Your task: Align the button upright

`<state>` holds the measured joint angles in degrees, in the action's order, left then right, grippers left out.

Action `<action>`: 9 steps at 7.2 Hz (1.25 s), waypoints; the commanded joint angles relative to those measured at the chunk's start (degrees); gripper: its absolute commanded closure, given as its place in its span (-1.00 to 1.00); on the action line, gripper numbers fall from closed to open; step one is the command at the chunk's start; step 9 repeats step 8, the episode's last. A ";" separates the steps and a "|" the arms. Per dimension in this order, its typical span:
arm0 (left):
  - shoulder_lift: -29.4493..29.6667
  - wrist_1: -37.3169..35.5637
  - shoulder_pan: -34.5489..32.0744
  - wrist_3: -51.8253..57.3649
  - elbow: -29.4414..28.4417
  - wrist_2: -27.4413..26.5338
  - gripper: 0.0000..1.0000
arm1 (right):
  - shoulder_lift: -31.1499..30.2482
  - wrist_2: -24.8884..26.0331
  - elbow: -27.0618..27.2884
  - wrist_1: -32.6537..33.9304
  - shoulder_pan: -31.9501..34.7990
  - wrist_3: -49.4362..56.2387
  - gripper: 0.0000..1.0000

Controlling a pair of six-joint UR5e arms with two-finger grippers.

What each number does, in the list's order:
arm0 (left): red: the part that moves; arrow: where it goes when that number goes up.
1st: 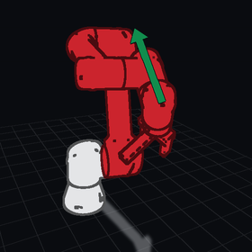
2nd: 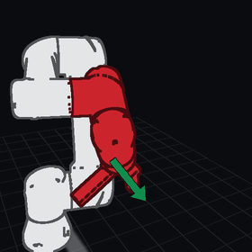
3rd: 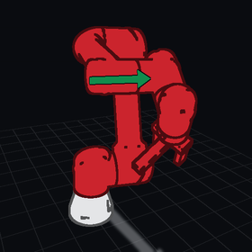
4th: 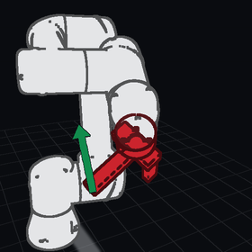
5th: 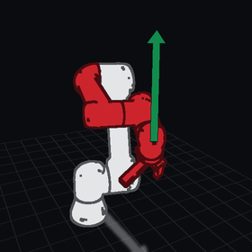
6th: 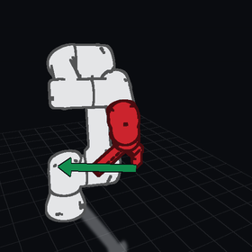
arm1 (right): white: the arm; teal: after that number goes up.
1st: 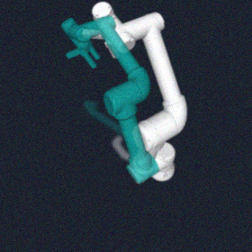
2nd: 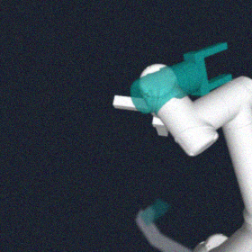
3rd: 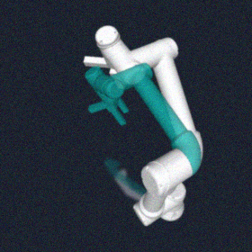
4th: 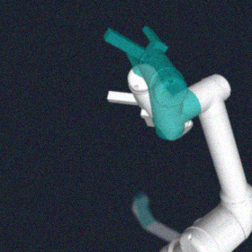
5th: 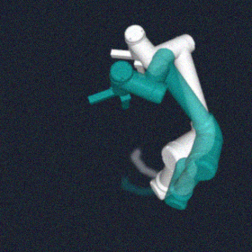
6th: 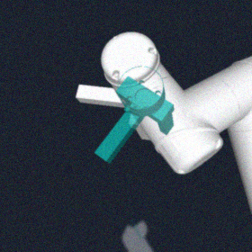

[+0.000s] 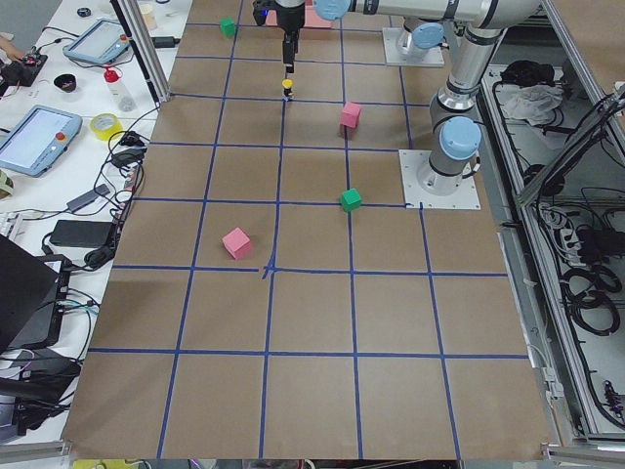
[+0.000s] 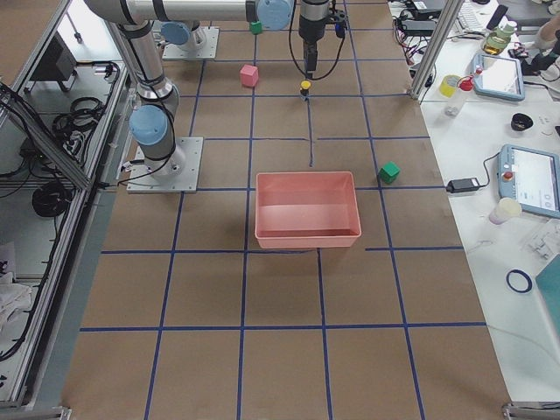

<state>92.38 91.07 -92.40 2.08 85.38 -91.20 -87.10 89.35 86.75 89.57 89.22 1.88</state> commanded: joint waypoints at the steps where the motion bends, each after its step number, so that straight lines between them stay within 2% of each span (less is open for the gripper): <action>1: -1.50 -0.98 0.02 -1.11 0.14 0.14 -1.00 | -0.09 0.91 0.09 -0.01 -0.01 0.05 -1.00; 5: -1.77 -10.46 0.02 -1.82 4.36 -0.29 -1.00 | -0.09 1.44 0.09 -0.01 -0.01 0.14 -1.00; 9: -1.86 -10.47 0.02 -1.73 4.18 -0.47 -1.00 | -0.09 1.27 0.00 -0.01 0.17 0.05 -1.00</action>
